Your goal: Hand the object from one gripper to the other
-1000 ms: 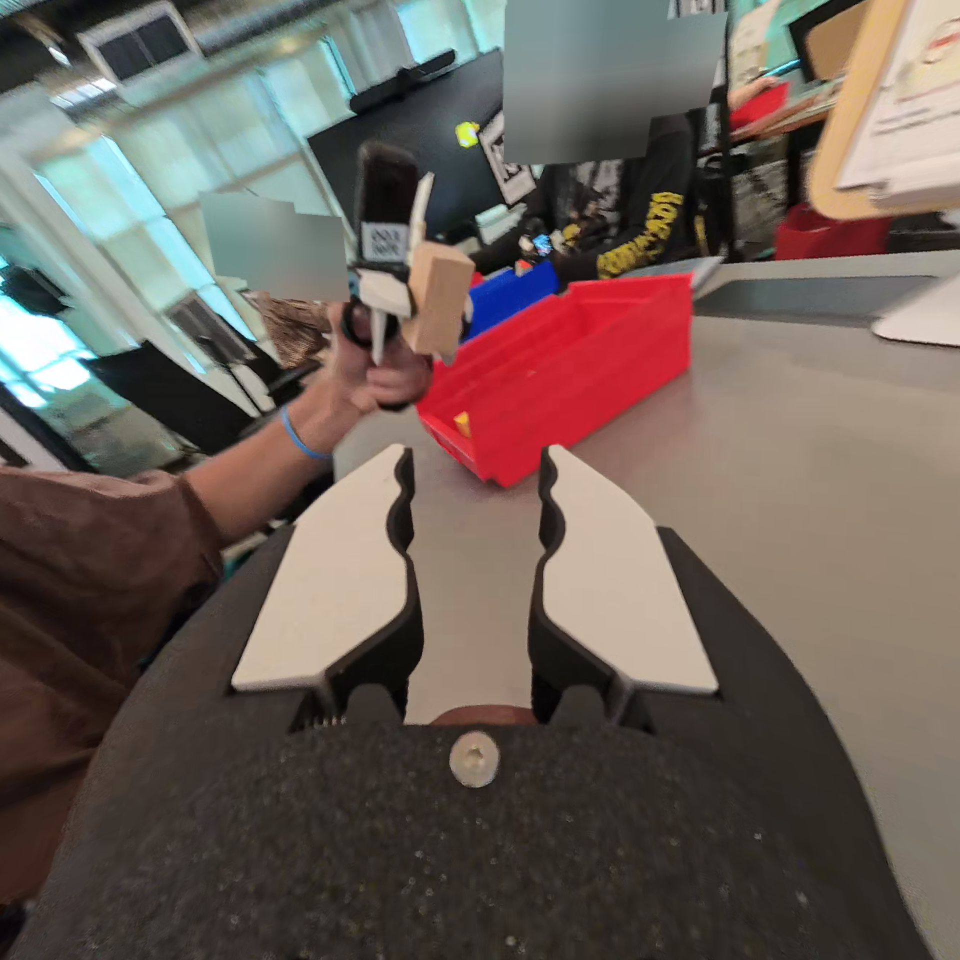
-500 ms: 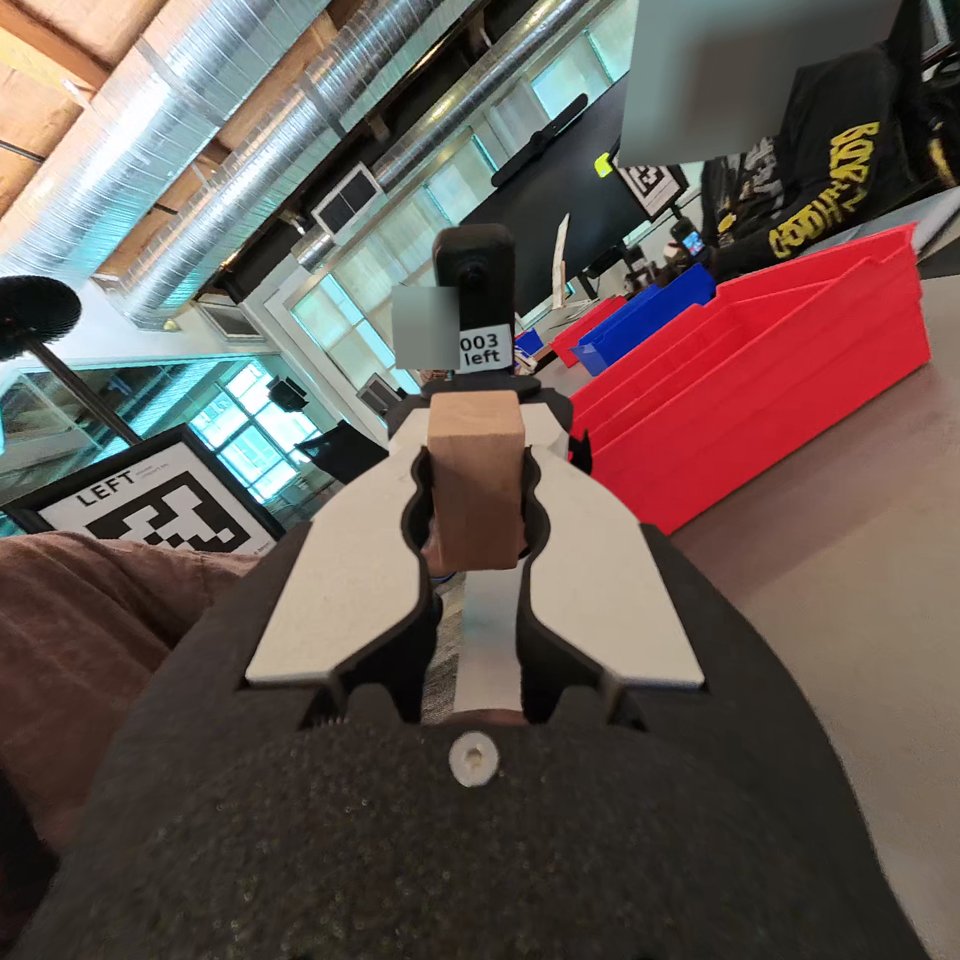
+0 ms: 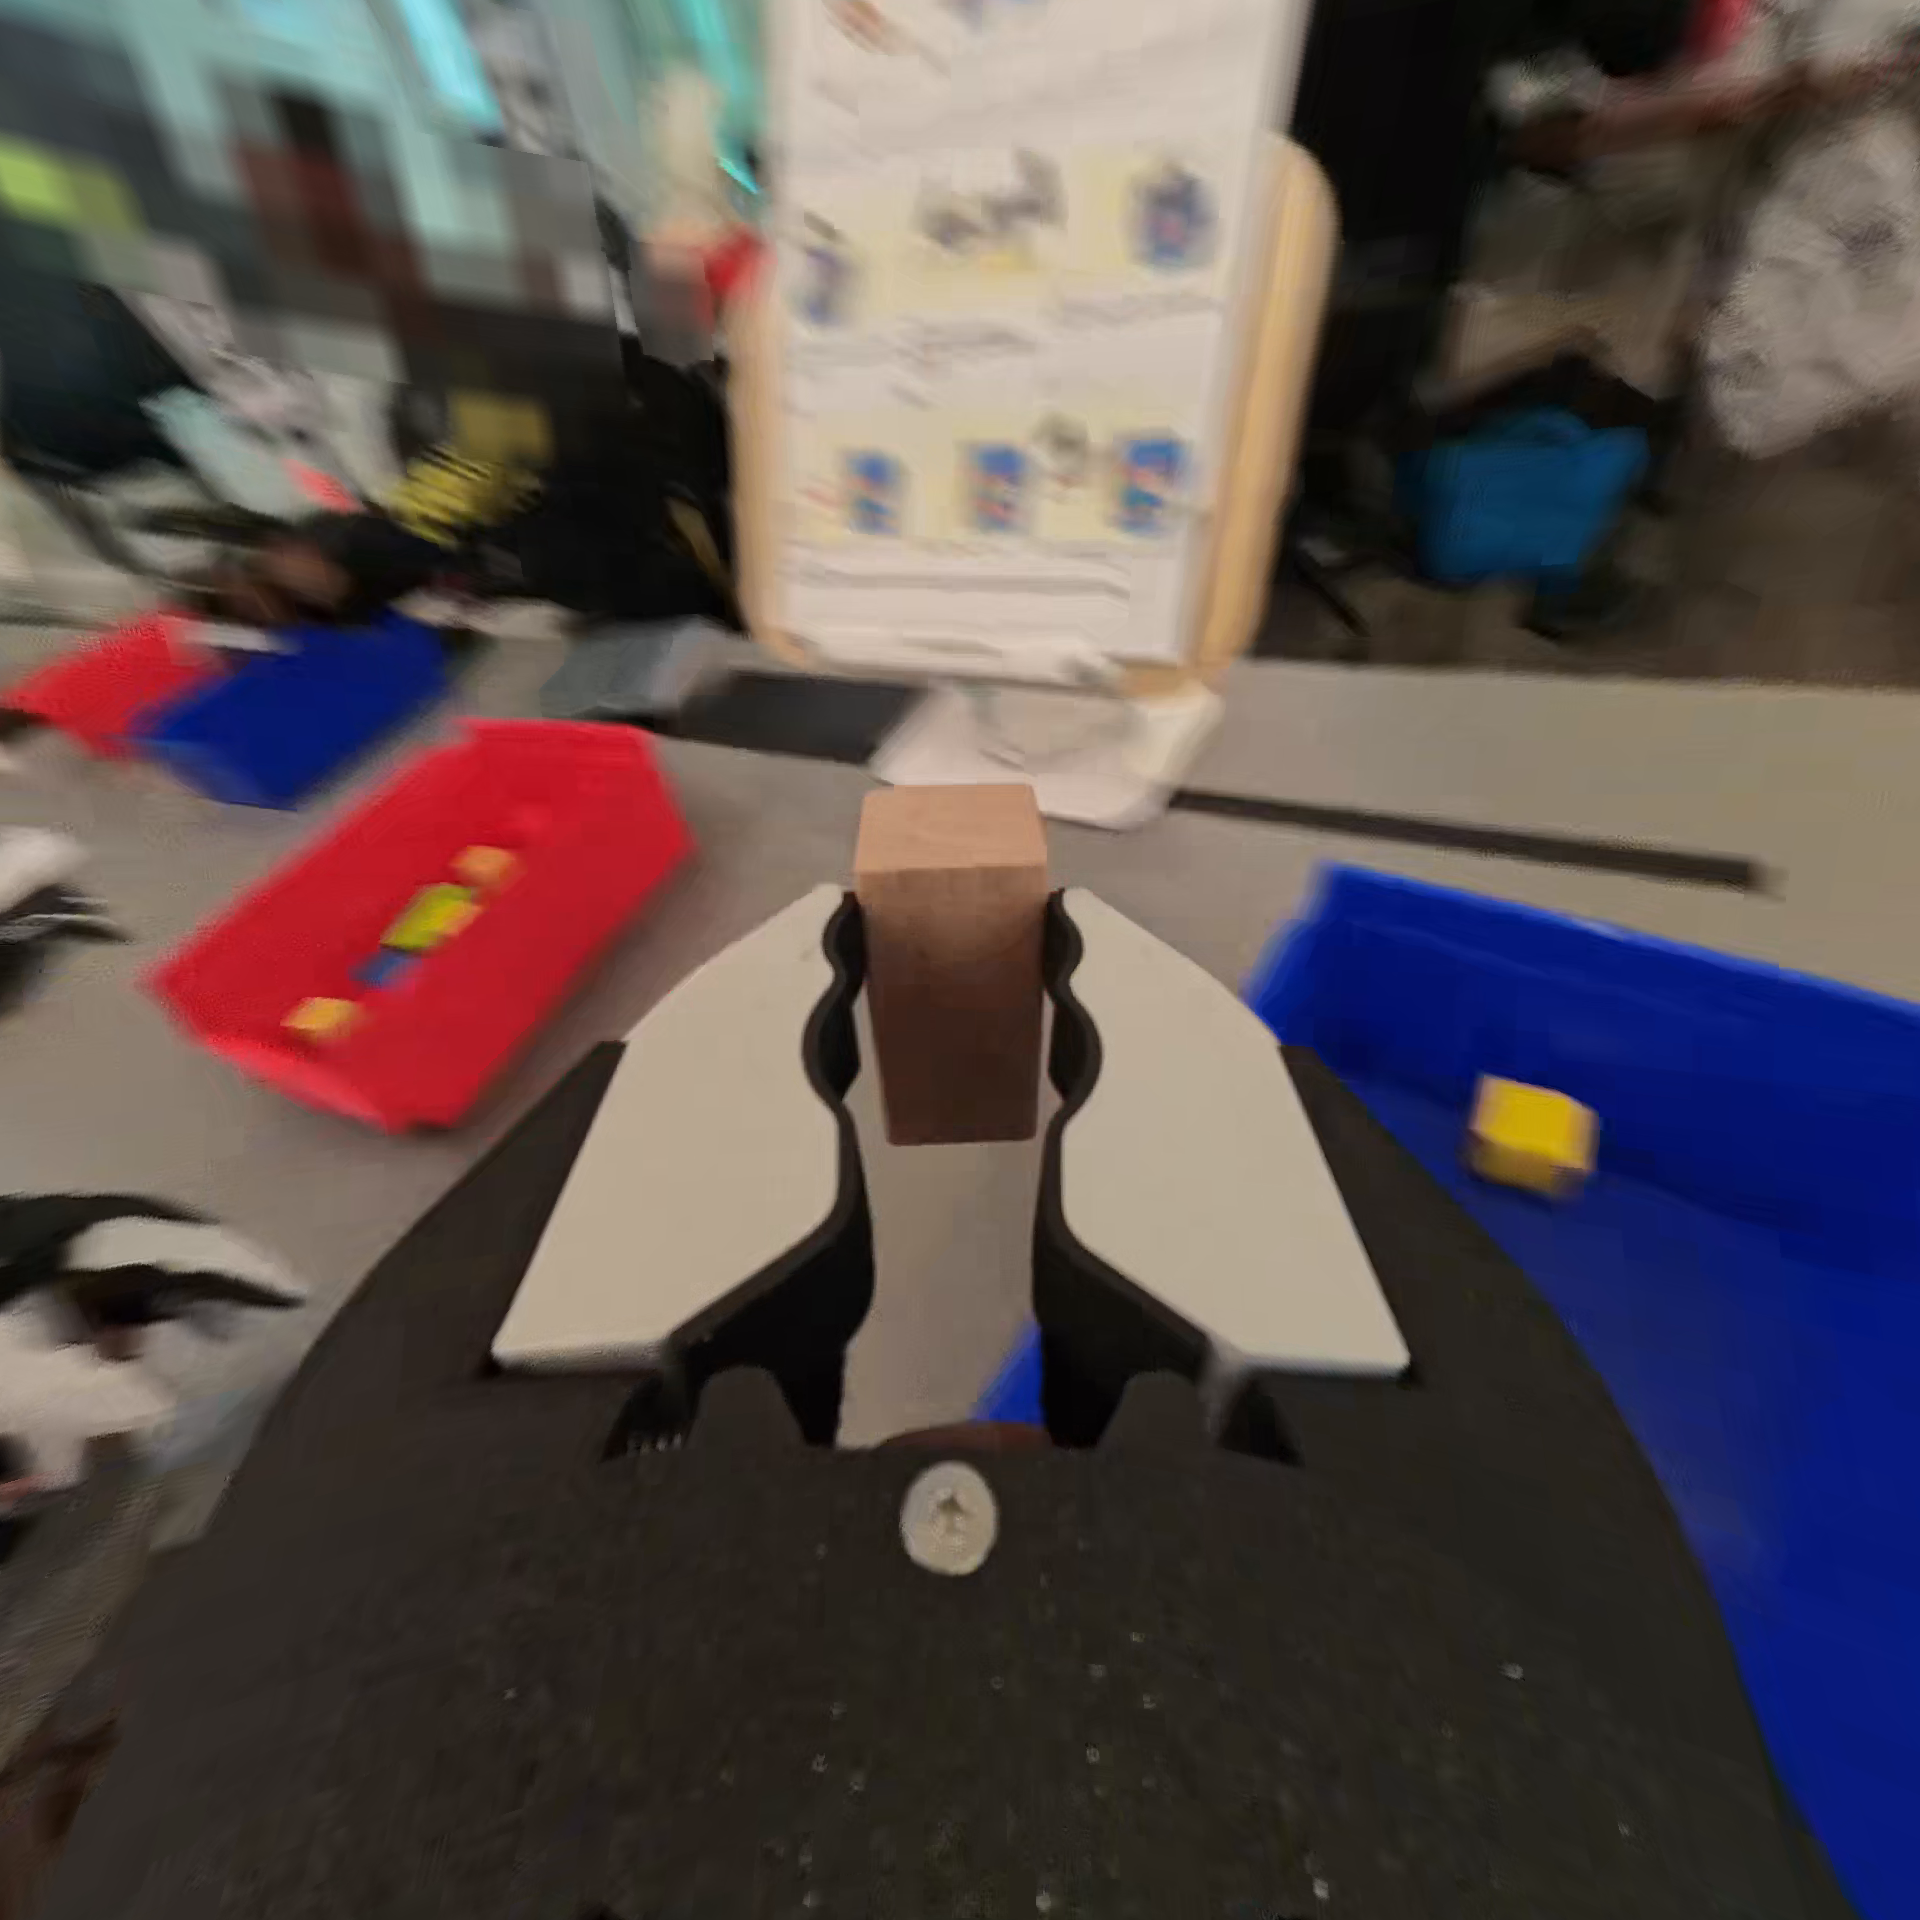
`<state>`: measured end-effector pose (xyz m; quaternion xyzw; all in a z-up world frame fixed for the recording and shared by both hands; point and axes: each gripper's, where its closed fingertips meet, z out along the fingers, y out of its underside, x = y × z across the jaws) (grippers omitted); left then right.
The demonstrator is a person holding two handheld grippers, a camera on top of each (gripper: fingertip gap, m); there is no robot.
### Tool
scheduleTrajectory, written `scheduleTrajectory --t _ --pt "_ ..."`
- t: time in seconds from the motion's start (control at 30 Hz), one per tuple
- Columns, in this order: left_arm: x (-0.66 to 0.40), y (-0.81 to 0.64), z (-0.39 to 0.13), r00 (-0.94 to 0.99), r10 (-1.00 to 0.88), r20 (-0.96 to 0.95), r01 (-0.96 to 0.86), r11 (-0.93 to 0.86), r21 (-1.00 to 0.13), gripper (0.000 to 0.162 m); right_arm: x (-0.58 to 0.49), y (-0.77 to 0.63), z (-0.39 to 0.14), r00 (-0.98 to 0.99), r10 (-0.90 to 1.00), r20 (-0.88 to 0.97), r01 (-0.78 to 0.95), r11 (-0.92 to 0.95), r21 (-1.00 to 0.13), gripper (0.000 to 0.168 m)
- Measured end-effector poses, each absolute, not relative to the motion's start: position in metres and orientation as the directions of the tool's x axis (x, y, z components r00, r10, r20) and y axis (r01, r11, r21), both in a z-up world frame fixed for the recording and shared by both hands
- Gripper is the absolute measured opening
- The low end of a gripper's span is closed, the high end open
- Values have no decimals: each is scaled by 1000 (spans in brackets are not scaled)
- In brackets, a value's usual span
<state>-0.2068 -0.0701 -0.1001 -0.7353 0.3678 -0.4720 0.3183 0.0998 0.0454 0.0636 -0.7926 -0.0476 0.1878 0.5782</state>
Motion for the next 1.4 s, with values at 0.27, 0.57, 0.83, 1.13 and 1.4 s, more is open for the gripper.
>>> scheduleTrajectory --t 0.27,0.57,0.83,1.13,1.4 --pt "-210 -71 -107 285 -844 454 -286 -527 -800 48 220 53 -122 999 -45 -12 -46 -939 -341 34" --pt "-213 -75 -108 283 -854 437 -311 -513 -800 48 201 17 -181 998 -53 17 -52 -997 -61 34" --pt "-213 -74 -113 301 -870 391 -344 -482 -806 48 199 22 -182 998 -59 34 -54 -990 -129 37" --pt "-225 -61 -119 350 -897 270 -384 -400 -832 56 67 24 -23 954 300 -19 121 -440 -890 54" --pt "-280 -14 -80 400 -916 1 -487 -214 -847 56 -121 -77 -80 641 766 48 209 -114 -971 60"
